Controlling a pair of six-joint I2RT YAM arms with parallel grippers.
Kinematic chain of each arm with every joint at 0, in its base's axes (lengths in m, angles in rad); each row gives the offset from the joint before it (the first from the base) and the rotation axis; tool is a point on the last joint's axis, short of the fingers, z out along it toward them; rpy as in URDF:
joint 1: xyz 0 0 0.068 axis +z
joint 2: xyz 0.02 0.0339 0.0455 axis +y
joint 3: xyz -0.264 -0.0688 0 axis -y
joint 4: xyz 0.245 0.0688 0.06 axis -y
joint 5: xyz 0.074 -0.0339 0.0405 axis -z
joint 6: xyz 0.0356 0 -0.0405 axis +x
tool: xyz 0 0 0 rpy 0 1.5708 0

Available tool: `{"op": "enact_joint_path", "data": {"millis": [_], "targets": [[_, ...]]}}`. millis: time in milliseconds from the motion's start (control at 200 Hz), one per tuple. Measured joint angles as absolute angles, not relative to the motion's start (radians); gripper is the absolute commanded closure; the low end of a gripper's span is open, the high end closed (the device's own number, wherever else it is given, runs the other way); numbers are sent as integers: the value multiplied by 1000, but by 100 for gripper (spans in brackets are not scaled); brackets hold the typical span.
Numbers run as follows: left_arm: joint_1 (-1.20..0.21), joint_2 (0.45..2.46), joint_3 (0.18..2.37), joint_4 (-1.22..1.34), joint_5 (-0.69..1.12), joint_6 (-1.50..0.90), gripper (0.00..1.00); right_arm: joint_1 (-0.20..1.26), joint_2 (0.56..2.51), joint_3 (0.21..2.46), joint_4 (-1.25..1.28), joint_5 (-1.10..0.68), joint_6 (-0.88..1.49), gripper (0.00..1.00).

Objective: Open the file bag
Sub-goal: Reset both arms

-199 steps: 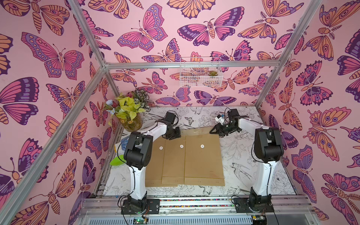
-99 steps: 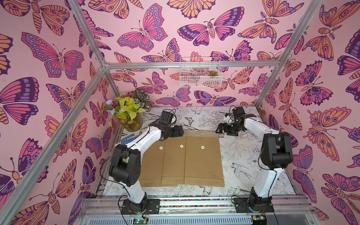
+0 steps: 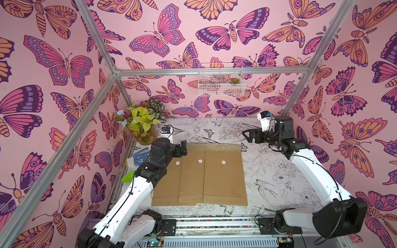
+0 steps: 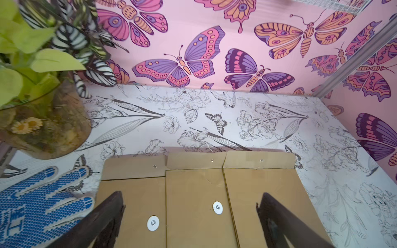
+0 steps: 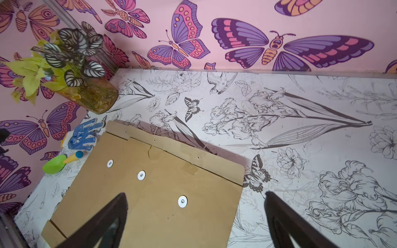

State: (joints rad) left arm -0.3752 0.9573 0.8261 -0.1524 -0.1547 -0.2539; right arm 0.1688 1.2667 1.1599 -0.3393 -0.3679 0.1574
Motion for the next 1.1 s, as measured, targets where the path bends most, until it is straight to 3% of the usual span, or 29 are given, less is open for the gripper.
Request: {"op": "enact_joint_path", "data": {"millis": [255,506,706,851,1102], "targets": [[-375,812,505,175,-260,-149,1,168,1136,949,-122,-314,166,0],[-350,858,324,375,-332,-67,1,169,1116,814,-31,-82,192,1],[-308,982,304,440,-386,-34,1,143,1058,629,155,189,223,0],[-278,1056,304,514,-411,6,1,131,1105,532,319,236,162,0],[-205,1128,254,647,-399,56,1,94,1238,538,379,259,130,0]]}}
